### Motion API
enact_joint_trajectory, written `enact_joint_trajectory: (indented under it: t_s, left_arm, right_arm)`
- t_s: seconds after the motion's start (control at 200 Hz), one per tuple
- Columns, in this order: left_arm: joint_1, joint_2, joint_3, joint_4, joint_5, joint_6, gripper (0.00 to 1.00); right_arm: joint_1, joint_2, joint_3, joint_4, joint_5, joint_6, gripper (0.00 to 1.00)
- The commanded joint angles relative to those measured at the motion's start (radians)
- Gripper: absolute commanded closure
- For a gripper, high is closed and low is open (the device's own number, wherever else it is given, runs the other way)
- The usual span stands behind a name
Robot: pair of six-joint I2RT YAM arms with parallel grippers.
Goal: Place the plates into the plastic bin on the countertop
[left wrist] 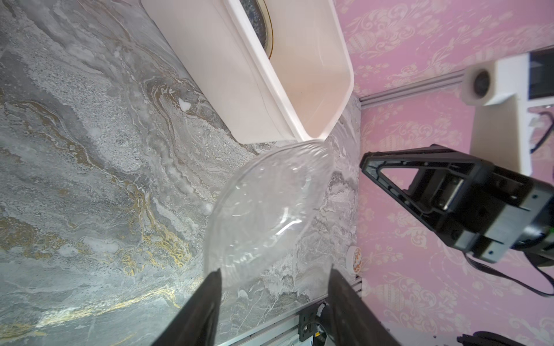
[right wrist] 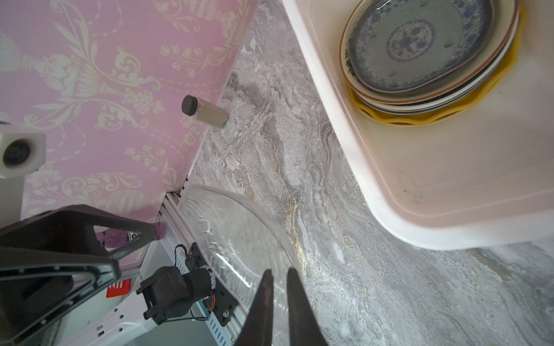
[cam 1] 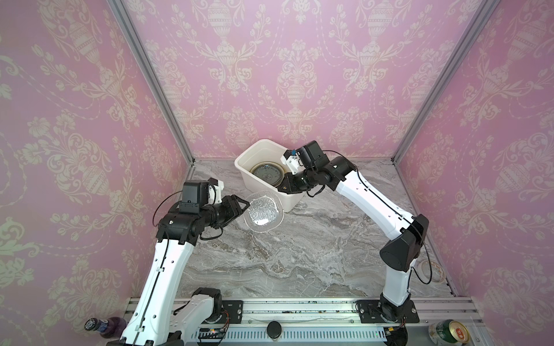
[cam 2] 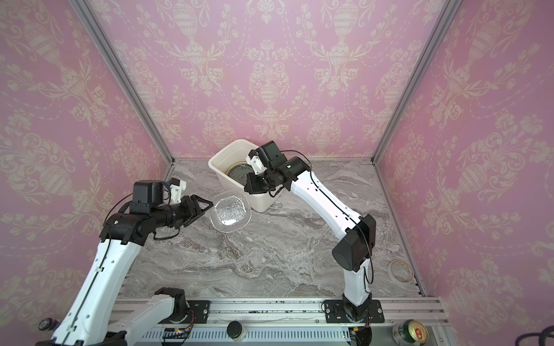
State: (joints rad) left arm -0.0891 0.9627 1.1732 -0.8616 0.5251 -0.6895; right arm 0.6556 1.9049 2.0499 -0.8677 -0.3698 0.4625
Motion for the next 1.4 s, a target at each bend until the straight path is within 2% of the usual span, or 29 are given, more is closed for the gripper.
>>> enact_joint_trajectory:
  t_s: [0.0, 0.145, 0.28, 0.325, 0.51, 0.7, 0.811, 0.926, 1.076, 1.236, 1.396]
  left_arm:
    - [-0.004, -0.064, -0.035, 0.106, -0.062, -0.042, 0.25]
    - [-0.003, -0.131, -0.081, 0.174, -0.123, -0.072, 0.18]
    - [-0.002, -0.117, -0.062, 0.08, -0.153, -0.071, 0.18]
    - [-0.002, -0.104, -0.052, 0.023, -0.155, -0.068, 0.17]
    - [-0.002, -0.082, -0.082, -0.152, -0.161, -0.065, 0.18]
    - [-0.002, -0.051, -0.179, -0.232, -0.203, -0.072, 0.19]
    - [-0.003, -0.029, -0.259, -0.215, -0.214, -0.109, 0.21]
    - [-0.003, -0.013, -0.334, -0.15, -0.203, -0.165, 0.22]
    - [-0.003, 0.012, -0.395, -0.104, -0.203, -0.244, 0.24]
    - [-0.003, -0.018, -0.534, 0.015, -0.211, -0.451, 0.27]
    - [-0.006, -0.061, -0.648, 0.141, -0.252, -0.637, 0.32]
  right_arm:
    - [-0.04, -0.008, 0.033, 0.062, -0.013, 0.104, 0.88]
    - [-0.071, 0.024, 0.061, 0.086, -0.011, 0.178, 0.91]
    - [-0.071, 0.034, 0.082, 0.027, -0.021, 0.142, 0.86]
    - [-0.07, 0.018, 0.06, 0.013, -0.032, 0.089, 0.82]
    - [-0.068, -0.12, -0.203, 0.096, -0.089, 0.02, 0.61]
    - [-0.015, -0.202, -0.495, 0.316, -0.145, 0.078, 0.54]
    - [0.048, -0.172, -0.567, 0.39, -0.12, 0.055, 0.53]
    - [0.082, -0.102, -0.544, 0.374, -0.075, 0.018, 0.51]
    - [0.091, 0.016, -0.418, 0.264, -0.037, -0.062, 0.49]
    - [0.114, 0.147, -0.243, 0.091, 0.024, -0.184, 0.47]
    - [0.128, 0.245, -0.129, 0.01, 0.071, -0.248, 0.44]
